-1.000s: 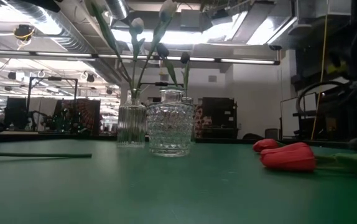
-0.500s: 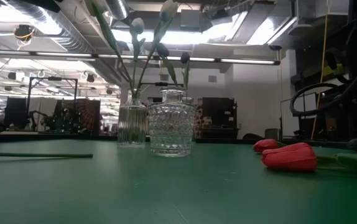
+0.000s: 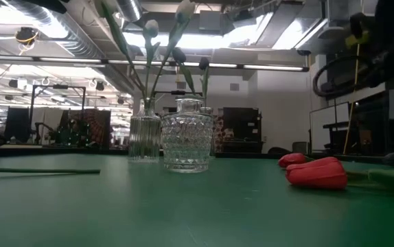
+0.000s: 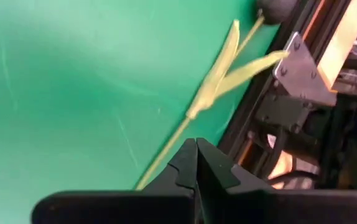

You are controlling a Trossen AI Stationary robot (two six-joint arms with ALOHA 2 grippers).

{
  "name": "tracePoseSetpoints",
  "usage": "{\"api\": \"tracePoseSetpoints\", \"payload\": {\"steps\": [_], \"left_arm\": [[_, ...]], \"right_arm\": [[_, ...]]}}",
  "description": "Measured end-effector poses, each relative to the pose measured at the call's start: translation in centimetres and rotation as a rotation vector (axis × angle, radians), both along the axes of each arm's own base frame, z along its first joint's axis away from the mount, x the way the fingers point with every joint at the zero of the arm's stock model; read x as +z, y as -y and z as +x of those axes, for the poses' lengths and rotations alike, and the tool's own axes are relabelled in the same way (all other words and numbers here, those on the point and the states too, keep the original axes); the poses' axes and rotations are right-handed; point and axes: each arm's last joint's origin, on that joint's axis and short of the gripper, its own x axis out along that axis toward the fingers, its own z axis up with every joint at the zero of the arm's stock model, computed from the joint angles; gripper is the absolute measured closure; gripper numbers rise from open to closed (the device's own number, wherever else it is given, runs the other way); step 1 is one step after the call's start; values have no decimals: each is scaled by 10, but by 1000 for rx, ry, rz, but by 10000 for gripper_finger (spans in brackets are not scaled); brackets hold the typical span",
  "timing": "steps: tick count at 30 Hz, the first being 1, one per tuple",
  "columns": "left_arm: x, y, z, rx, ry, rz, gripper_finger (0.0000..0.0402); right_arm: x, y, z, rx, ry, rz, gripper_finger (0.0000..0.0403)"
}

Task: Sort flowers into vase by color
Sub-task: Put the black flower into the top transparent vase

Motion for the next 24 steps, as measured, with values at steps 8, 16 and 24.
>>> {"api": "tracePoseSetpoints", "payload": {"steps": [8, 16, 24], "left_arm": [[0, 0, 0, 0, 0, 0, 178], [0, 0, 0, 0, 0, 1, 178], [0, 0, 0, -1, -2, 2, 178]], "right_arm": [[-23, 7, -16, -26, -88, 50, 401], [-45, 13, -30, -66, -123, 90, 402], [-58, 13, -28, -49, -21, 112, 402]]}}
